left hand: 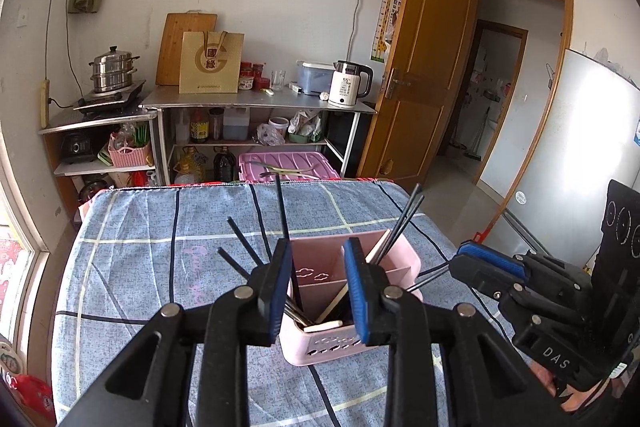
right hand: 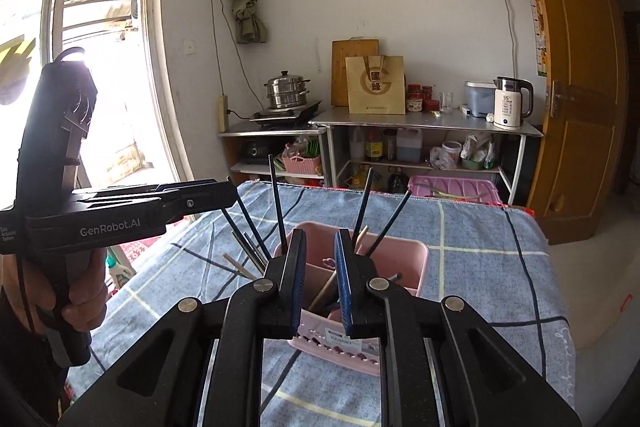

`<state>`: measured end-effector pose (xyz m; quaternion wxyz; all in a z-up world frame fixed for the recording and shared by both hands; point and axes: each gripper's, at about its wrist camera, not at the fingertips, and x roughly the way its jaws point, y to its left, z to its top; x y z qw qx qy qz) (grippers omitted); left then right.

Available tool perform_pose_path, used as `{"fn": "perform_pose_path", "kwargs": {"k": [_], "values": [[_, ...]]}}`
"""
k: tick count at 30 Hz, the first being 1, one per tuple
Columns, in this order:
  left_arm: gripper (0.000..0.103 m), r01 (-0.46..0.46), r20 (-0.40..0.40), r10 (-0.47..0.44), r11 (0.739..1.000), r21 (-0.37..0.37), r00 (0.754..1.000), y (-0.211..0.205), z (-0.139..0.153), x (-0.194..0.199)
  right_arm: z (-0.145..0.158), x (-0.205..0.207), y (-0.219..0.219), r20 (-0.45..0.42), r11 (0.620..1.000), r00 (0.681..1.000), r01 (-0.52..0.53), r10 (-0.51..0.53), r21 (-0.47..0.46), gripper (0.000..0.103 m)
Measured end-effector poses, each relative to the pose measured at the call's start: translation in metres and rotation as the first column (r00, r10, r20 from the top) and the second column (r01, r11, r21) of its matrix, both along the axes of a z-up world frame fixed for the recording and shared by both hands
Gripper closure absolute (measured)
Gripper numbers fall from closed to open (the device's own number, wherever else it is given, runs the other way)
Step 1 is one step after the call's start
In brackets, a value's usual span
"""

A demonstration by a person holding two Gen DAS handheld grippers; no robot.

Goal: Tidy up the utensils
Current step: 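Open the left tool in the basket while the right tool releases its chopstick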

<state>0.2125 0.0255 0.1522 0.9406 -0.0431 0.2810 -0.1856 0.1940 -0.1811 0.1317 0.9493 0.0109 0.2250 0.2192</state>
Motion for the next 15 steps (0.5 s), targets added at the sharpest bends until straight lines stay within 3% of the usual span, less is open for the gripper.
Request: {"fn": "perform_pose_path", "kwargs": {"k": [4,6,15], "values": [[0.07,-0.005,0.048,0.003,1.0,0.023,0.999,0.0,0.0,-0.03,-0.001,-0.019,-0.007,0.013,1.0,1.0,0.012,-0.012,0.001,0.082],[0.066,-0.005,0.061,0.003,1.0,0.02,0.998,0.001,-0.004,-0.045,-0.003,-0.029,-0.011,0.019,1.0,1.0,0.02,-0.02,0.002,0.071],[0.063,-0.009,0.082,0.005,0.999,0.04,0.997,-0.011,-0.033,-0.101,-0.02,-0.07,-0.015,0.018,0.999,0.999,0.034,-0.034,-0.013,0.071]]}}
